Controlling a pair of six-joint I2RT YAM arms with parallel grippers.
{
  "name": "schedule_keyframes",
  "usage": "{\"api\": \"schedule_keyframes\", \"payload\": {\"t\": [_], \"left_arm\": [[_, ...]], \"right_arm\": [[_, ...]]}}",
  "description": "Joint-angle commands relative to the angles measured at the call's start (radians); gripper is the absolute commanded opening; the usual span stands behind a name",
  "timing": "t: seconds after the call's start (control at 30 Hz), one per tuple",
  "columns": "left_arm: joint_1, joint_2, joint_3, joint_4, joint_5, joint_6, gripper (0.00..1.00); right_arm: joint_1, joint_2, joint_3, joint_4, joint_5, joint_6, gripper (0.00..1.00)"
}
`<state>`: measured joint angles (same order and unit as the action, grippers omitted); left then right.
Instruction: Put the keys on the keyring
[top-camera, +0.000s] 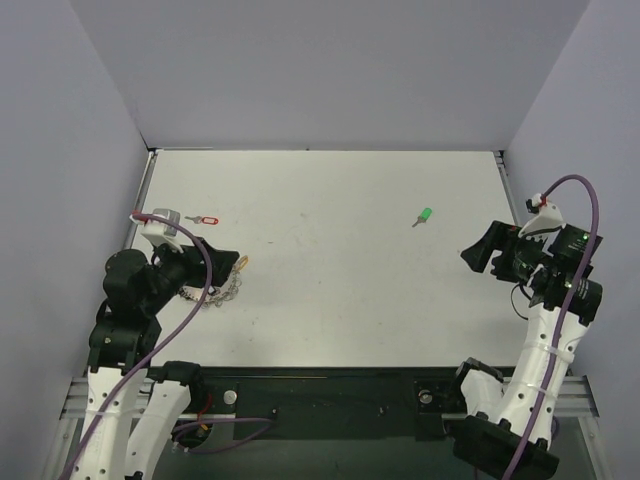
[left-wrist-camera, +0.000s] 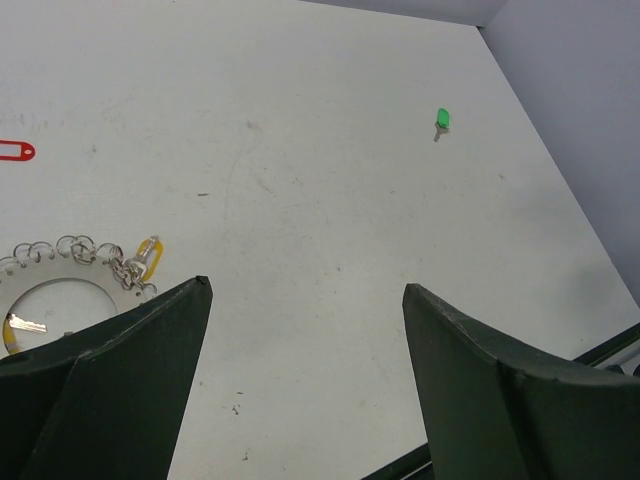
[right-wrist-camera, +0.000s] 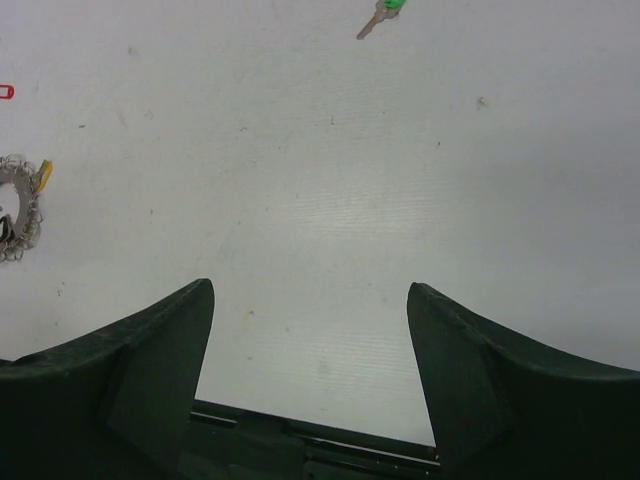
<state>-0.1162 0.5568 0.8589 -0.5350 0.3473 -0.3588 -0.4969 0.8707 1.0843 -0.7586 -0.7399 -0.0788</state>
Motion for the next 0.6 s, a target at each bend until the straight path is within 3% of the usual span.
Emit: {"api": "schedule_keyframes", "payload": {"t": [0.0,0.1,0.3,0.57], "left_arm": [[0.004,-0.012,-0.018,0.049,0.022,0.018,0.88],[0.004,-0.038,-0.09,0.124,0.022,0.023,0.88],[-0.003,-0.038,-0.198,0.236,0.027,0.029,0.88],[0.0,-0.037,-0.236,0.257,-0.03,0.035,0.88]], "right_arm": [[-0.006,-0.01,-0.053,0.1,0.021,0.065,0.73],[-0.006,-0.001,-0.107,0.166,-0.047,0.089,0.73],[-0.006,0.033,-0.231,0.392,-0.033,0.22,0.74],[-0.006,-0.005,-0.287,0.467,-0.019,0.24,0.74]]}}
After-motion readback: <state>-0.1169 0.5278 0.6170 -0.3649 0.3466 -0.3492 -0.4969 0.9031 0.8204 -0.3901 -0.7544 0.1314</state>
